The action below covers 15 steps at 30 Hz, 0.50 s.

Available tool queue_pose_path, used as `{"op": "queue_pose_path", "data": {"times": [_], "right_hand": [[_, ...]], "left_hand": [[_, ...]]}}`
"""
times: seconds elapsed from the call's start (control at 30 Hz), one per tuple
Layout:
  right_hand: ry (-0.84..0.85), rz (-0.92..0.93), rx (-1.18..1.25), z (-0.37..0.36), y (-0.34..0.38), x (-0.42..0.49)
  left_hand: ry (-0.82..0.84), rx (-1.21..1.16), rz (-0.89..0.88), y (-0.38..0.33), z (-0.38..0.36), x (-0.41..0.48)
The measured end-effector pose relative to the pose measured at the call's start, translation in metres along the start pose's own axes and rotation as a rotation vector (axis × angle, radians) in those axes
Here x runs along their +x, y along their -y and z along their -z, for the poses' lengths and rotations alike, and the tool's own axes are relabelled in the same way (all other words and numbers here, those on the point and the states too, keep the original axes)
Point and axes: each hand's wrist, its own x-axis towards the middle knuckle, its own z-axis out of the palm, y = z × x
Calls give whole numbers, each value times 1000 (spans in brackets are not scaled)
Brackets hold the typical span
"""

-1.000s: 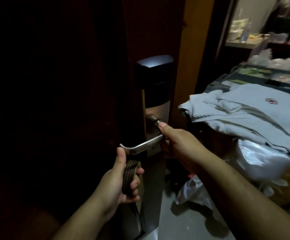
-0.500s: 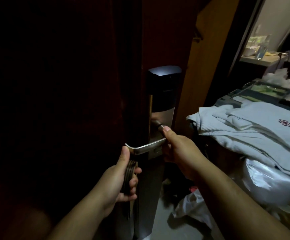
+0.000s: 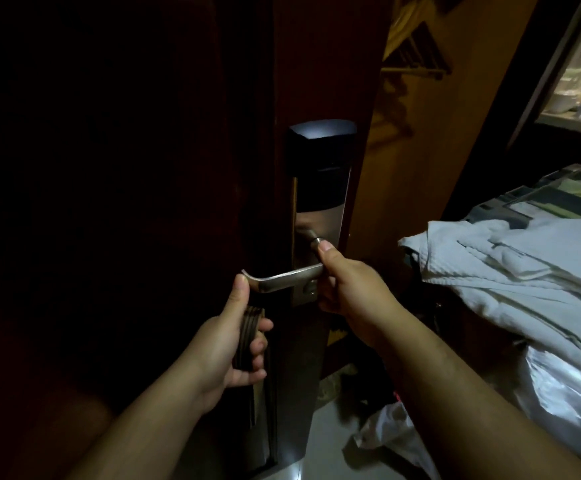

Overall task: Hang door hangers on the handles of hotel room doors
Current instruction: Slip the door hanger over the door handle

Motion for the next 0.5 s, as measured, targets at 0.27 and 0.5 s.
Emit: {"op": "queue_pose_path", "data": {"times": [0.27, 0.5], "right_hand": [[119, 8, -95, 15, 4, 34], [138, 10, -121, 14, 8, 53]], "left_hand": [[-165, -109, -22, -1, -20, 12], [-241, -156, -40, 5, -30, 6]]}}
